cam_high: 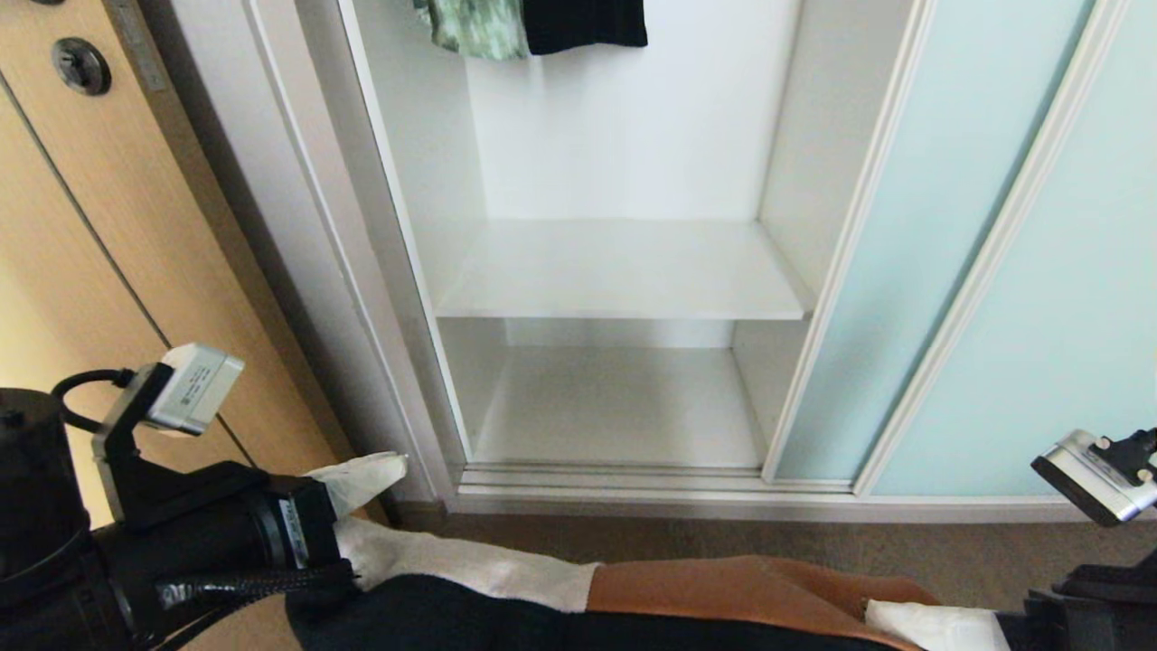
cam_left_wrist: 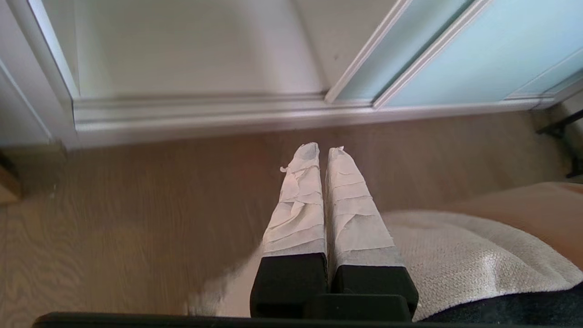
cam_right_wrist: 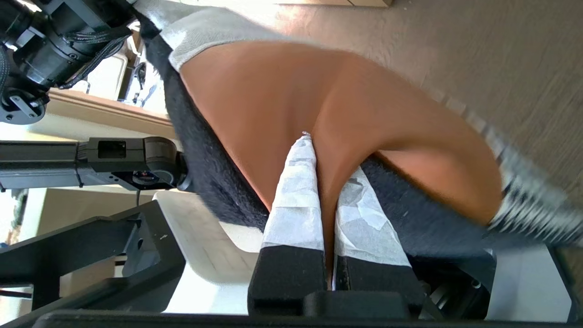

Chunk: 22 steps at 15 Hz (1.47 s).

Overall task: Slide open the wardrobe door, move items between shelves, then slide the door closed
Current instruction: Place the pillow on the lower shelf

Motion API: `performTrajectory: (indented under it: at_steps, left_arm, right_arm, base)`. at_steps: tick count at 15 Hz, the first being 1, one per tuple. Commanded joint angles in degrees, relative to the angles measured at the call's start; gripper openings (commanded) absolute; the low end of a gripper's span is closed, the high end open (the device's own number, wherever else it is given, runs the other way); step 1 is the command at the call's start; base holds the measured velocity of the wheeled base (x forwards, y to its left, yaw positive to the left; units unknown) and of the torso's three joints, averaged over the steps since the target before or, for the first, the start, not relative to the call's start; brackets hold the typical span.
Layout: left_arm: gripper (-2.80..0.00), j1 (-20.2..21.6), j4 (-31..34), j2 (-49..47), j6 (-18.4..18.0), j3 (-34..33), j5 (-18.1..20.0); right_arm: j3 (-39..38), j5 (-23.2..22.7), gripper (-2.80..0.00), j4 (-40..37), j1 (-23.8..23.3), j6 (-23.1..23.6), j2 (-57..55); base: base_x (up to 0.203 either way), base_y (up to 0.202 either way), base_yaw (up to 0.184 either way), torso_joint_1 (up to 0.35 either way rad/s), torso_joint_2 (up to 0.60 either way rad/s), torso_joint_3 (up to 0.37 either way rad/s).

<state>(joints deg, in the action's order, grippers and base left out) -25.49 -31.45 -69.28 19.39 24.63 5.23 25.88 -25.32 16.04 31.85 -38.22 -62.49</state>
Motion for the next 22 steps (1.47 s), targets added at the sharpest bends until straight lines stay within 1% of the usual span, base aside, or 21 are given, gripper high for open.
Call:
performTrajectory:
  at_steps: [1, 17, 22]
  left_arm:
    - [-2.80, 0.0, -0.2, -0.8, 0.2, 0.0, 0.0]
    - [-2.80, 0.1, -0.3, -2.9, 1.3, -0.5, -0.1]
    - [-2.80, 0.1, -1.4, -3.8, 1.3, -0.6, -0.2]
  right_arm:
    - [0.0, -0.2, -2.80, 0.1, 0.0, -0.3, -0.5]
    - [-0.1, -0.2, -2.80, 0.1, 0.0, -0.3, -1.1]
    - [0.0, -0.2, -2.80, 0.1, 0.0, -0.4, -1.3]
  base:
    - [0.000, 0.000, 0.000, 0.000, 0.00, -0.198]
    - [0.000, 0.000, 0.000, 0.003, 0.00, -0.197]
    - [0.000, 0.000, 0.000, 0.004, 0.00, -0.201]
